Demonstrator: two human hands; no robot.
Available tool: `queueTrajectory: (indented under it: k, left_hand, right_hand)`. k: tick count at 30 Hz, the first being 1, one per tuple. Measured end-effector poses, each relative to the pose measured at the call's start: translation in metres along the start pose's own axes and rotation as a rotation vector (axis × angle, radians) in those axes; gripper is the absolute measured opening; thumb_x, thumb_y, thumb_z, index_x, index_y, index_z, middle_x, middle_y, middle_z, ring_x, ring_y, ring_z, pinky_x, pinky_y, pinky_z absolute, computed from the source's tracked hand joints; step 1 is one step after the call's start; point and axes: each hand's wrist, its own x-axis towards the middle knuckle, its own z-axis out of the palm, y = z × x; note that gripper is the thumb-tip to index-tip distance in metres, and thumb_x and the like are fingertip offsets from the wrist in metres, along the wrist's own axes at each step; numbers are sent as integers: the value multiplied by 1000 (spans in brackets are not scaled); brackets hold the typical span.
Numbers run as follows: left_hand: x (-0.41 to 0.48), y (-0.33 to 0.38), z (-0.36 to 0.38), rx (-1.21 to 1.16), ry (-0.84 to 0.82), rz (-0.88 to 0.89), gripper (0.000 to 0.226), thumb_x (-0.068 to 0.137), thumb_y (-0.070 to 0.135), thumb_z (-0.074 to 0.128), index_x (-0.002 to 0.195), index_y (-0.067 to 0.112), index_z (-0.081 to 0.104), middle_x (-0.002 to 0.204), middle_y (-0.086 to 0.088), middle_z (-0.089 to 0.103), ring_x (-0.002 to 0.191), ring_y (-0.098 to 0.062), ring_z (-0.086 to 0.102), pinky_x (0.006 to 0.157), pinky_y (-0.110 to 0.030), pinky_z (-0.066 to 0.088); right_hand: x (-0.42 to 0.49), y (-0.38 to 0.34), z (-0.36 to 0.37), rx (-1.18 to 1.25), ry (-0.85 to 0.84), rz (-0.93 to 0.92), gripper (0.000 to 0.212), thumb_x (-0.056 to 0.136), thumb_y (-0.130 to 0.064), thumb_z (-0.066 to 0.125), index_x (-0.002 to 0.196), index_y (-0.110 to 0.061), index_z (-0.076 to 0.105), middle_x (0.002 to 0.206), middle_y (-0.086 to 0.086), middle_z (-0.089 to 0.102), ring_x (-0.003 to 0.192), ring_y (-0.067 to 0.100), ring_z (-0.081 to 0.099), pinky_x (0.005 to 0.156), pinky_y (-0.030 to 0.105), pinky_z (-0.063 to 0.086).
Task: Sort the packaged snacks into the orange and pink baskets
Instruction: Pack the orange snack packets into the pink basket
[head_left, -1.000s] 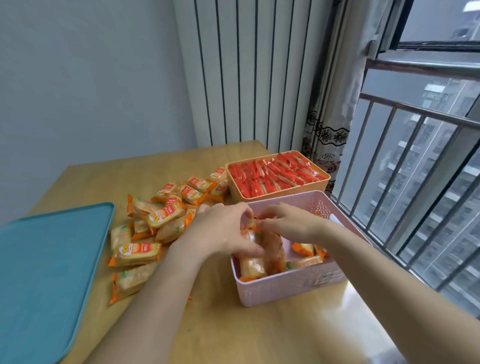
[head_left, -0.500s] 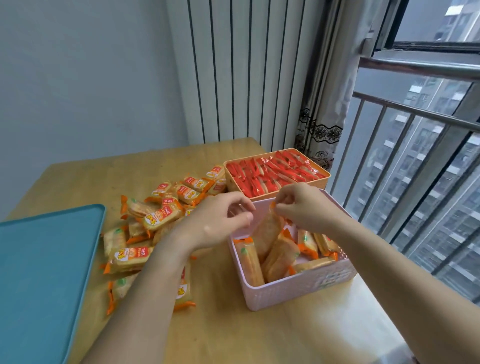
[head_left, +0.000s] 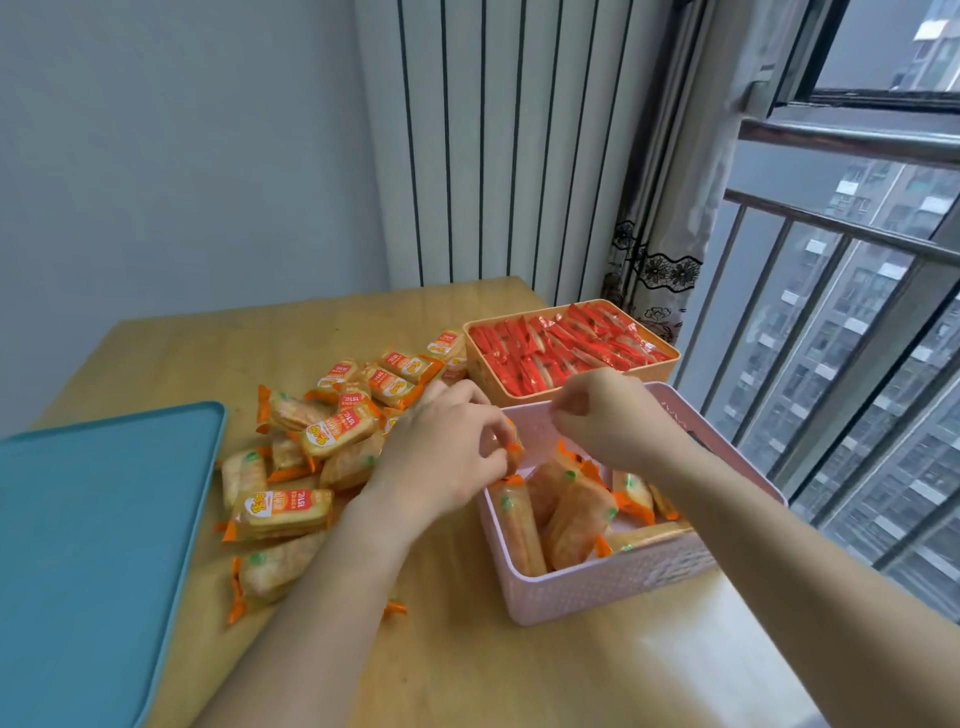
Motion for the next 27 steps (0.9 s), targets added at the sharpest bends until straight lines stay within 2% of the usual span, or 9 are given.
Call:
queueTrajectory:
  k: [5,7,9,11,15,18,21,24,27]
  left_hand:
    - [-2,1,0,128,102,-61,23,88,48,60,87,34,78,103,13,51,106,-16,42,83,-31,40]
    - [-2,1,-2,138,115,-107,32,86,59,59,79,33,77,99,14,50,102,-14,42,80,-31,37]
    - [-1,-1,-3,147,109,-142,39,83,68,61,76,33,76,99,16,50,102,-12,42,81,-31,38]
    - [-1,-2,-2,152,100,-147,36,81,67,66,76,33,73,100,16,51,104,-13,44,82,-32,40]
    - [-1,0,0,56,101,-144,20,81,52,73,87,35,65,104,13,51,108,-14,45,82,-31,43]
    - [1,-3,2,-71,81,-43,29,81,31,75,104,36,57,112,15,51,113,-13,46,94,-37,46]
    - [2,-3,3,-183,-6,68,47,81,12,66,118,40,57,118,20,61,114,-11,54,96,-42,48]
    - [2,-2,4,-102,-31,110,50,85,10,59,123,41,65,121,20,66,116,-11,52,101,-42,43]
    - [2,-2,9,31,-37,118,33,89,22,56,111,41,72,122,23,65,122,-8,47,105,-38,35]
  right_hand:
    - [-8,3,14,-356,-224,91,41,84,-47,66,105,-13,69,98,5,72,87,29,68,76,42,60]
    - [-6,4,16,-275,-218,86,32,81,-45,70,86,-13,65,81,2,66,73,24,62,65,35,54]
    - [-4,5,12,-170,-210,91,36,75,-39,73,64,-16,49,61,0,47,56,21,44,53,33,37]
    - [-4,5,5,-73,-142,90,34,72,-33,72,62,-15,45,57,4,41,54,22,39,51,35,33]
    - [0,-3,6,-35,53,87,32,76,-33,72,77,-2,65,70,14,67,65,32,62,54,42,50]
    - [0,-16,18,128,-44,100,32,79,-35,77,72,-4,71,66,11,72,61,26,69,58,36,57]
    - [-2,-21,19,463,-151,196,20,90,-22,68,87,-4,75,70,12,76,66,24,77,69,37,65]
    - [-6,-15,4,545,-235,235,22,97,-16,56,98,-5,74,85,9,79,76,21,76,75,35,60]
    - [-9,0,-3,363,-107,148,19,94,-11,56,100,-11,75,90,4,79,87,24,74,79,38,58]
